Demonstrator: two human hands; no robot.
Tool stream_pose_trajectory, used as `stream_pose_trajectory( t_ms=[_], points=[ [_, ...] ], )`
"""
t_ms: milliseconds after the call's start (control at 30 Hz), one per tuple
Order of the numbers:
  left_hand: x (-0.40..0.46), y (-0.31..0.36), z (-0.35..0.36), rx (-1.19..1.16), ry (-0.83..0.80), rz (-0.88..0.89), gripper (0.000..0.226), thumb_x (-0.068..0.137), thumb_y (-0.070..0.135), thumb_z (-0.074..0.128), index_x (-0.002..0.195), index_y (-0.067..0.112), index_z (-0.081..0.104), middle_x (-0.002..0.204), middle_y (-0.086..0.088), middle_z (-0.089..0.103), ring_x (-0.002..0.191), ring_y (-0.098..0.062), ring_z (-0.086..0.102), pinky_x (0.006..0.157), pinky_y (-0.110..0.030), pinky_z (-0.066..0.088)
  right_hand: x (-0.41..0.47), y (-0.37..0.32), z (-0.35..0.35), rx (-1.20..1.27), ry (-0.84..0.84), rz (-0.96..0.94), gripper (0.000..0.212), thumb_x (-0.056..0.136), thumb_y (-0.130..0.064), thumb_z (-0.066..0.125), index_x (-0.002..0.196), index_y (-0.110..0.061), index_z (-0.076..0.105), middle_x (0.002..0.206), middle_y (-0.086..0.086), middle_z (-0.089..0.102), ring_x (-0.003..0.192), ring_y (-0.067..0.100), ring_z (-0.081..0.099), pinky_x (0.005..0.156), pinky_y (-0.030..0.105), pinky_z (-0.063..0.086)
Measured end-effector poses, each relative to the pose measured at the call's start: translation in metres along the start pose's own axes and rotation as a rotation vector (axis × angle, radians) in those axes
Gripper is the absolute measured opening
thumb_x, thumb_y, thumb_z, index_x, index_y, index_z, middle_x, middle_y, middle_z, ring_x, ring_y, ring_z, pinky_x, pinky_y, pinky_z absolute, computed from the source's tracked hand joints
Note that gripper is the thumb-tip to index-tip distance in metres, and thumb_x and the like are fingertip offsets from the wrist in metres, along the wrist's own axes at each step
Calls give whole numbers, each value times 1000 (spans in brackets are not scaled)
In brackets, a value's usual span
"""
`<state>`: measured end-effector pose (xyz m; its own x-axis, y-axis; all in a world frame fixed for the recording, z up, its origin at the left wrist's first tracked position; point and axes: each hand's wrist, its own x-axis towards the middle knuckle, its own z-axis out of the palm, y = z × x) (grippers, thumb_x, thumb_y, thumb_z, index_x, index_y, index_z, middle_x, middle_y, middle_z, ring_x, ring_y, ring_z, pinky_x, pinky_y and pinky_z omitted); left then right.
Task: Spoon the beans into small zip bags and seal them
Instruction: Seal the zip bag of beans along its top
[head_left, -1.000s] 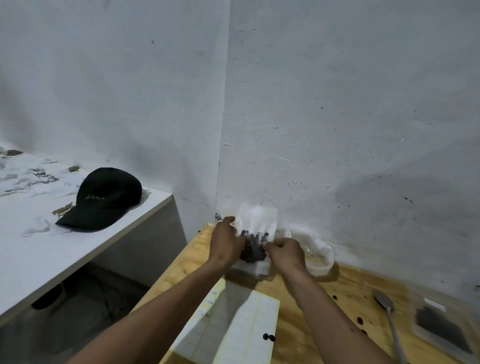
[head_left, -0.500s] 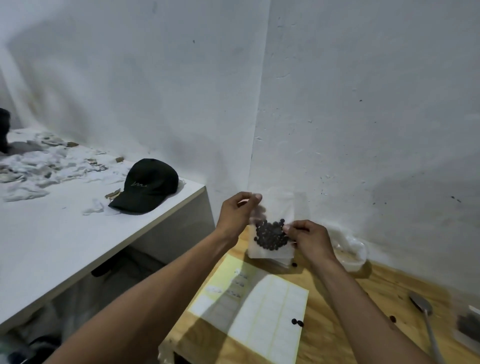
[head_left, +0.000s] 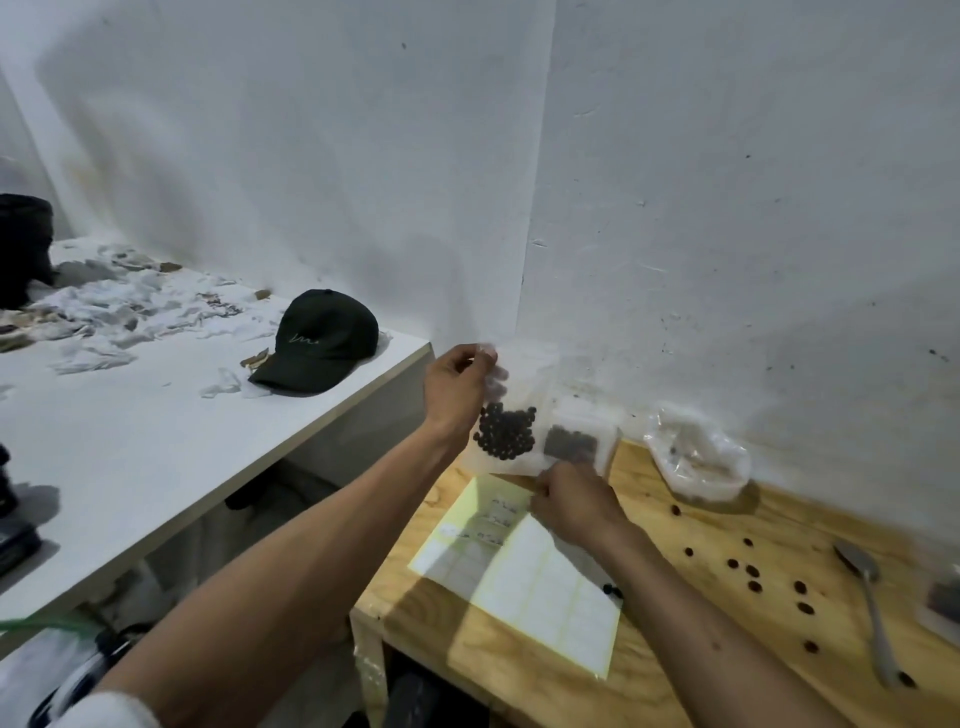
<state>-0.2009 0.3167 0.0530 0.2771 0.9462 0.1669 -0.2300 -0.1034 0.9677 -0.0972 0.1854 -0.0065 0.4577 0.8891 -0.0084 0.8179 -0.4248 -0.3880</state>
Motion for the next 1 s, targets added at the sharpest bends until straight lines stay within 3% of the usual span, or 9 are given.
stream_pose_trajectory(
  t_ms=[133, 267, 333, 433, 667, 767, 867, 933, 1000],
  points=[
    [4, -2, -10, 1, 47, 10, 22, 100, 20, 64, 107, 1, 71, 83, -12, 75, 62, -13, 69, 59, -21, 56, -5, -15, 13, -114, 52, 32, 22, 90, -20, 60, 106, -11, 73, 111, 11, 70, 103, 32, 67, 68, 29, 40],
    [5, -2, -18, 14, 62, 14, 21, 100, 22, 63, 105, 4, 72, 86, -13, 76, 65, -15, 70, 63, -23, 58, -10, -27, 15, -131, 77, 32, 16, 86, -11, 59, 97, -9, 71, 99, 11, 71, 92, 33, 67, 63, 30, 39],
    [4, -4, -21, 40, 53, 18, 22, 101, 22, 62, 105, 3, 72, 86, -11, 76, 66, -15, 70, 63, -23, 58, -10, -29, 14, -108, 75, 74, 9, 86, -10, 59, 83, -10, 67, 87, 9, 67, 81, 31, 64, 60, 29, 38],
    [1, -6, -26, 64, 38, 18, 23, 100, 23, 62, 105, 3, 73, 85, -9, 76, 68, -16, 71, 65, -23, 58, -9, -30, 14, -22, 58, 130, 34, 90, -15, 56, 59, -16, 44, 69, 3, 52, 69, 27, 53, 49, 26, 29],
    [-4, 0, -32, 59, 27, 34, 25, 103, 27, 56, 109, 6, 69, 90, -10, 74, 76, -18, 72, 72, -27, 62, -6, -23, 9, 195, -61, 77, 47, 98, -22, 49, 55, -13, 34, 52, 2, 33, 48, 14, 30, 48, 29, 22],
    [-4, 3, -28, 45, 33, 46, 26, 105, 28, 53, 112, 6, 65, 92, -9, 74, 81, -20, 74, 76, -32, 62, -9, -17, 2, 389, -111, 82, 43, 98, -23, 49, 59, -8, 39, 58, 10, 39, 54, 20, 36, 56, 29, 28],
    [-4, 3, -22, 53, -1, 49, 28, 106, 31, 51, 117, 8, 62, 96, -7, 76, 86, -19, 76, 80, -36, 62, -15, -10, -11, 656, -123, 116, 38, 96, -24, 53, 61, -9, 58, 65, 10, 63, 58, 22, 56, 62, 32, 48],
    [-4, 4, -15, 50, -30, 45, 28, 106, 31, 50, 118, 8, 61, 96, -6, 77, 88, -18, 76, 82, -38, 62, -19, -7, -26, 861, -73, 121, 31, 97, -16, 58, 70, -3, 65, 71, 13, 69, 64, 21, 70, 67, 35, 61],
    [-7, 5, -6, 25, -67, 16, 27, 106, 30, 50, 118, 8, 61, 96, -7, 77, 89, -20, 76, 83, -41, 61, -19, -4, -45, 1038, 14, 110, 22, 95, -4, 62, 75, 5, 64, 71, 19, 67, 61, 20, 71, 62, 30, 61]
  ],
)
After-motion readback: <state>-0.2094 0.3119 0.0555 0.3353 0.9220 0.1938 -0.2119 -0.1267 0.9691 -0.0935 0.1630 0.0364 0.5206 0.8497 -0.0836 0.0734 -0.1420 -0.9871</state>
